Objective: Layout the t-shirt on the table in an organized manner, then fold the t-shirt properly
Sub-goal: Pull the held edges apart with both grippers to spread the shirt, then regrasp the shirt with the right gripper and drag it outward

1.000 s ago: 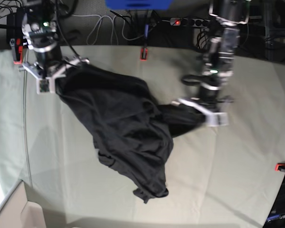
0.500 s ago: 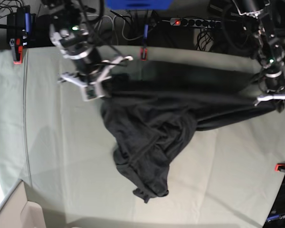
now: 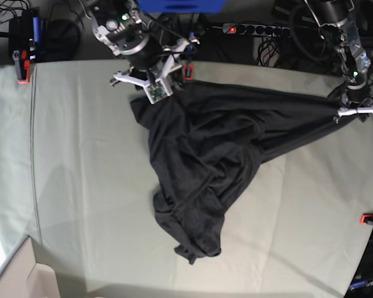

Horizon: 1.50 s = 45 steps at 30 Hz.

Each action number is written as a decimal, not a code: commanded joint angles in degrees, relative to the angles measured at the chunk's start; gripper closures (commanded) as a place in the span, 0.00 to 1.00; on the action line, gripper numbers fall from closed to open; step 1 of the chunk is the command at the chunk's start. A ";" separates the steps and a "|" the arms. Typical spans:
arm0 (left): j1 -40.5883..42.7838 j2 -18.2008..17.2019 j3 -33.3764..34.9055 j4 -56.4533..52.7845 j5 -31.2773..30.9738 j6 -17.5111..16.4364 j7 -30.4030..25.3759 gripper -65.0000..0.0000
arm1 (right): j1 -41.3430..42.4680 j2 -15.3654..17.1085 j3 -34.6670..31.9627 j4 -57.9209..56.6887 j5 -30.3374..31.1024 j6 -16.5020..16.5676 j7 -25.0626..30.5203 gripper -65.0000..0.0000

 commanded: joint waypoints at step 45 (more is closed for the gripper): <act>7.74 1.57 12.56 8.13 0.23 0.58 -1.65 0.51 | 41.69 -7.70 2.14 -41.21 0.19 -0.29 1.86 0.35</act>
